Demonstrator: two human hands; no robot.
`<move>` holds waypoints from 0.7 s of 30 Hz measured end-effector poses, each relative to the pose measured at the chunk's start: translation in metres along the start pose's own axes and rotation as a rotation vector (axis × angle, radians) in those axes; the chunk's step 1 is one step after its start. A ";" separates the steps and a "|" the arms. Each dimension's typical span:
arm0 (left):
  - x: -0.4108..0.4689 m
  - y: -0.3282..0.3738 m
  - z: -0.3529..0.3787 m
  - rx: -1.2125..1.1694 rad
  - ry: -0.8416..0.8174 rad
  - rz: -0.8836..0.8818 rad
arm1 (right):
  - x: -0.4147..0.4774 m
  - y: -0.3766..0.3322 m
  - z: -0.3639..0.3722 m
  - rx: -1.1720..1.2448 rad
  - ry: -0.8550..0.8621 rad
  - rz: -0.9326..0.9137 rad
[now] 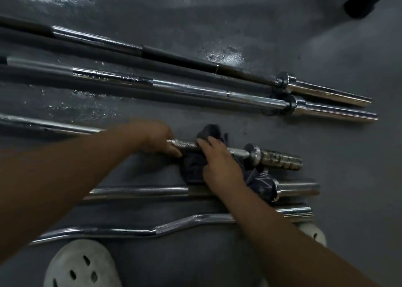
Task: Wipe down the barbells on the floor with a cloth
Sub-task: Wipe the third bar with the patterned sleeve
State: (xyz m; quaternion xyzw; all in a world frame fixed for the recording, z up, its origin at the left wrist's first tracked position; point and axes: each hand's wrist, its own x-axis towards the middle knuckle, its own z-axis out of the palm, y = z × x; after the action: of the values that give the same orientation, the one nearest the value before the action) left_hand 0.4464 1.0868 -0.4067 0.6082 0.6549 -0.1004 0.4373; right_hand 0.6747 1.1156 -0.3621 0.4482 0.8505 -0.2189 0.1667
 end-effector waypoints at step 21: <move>0.006 0.008 -0.008 -0.060 -0.184 -0.041 | 0.010 -0.005 -0.003 0.029 -0.015 -0.085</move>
State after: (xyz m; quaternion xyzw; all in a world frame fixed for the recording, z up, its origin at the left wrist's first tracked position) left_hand 0.4502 1.0985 -0.4027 0.5695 0.6268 -0.1449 0.5116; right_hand 0.6651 1.1214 -0.3633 0.4125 0.8643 -0.2413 0.1570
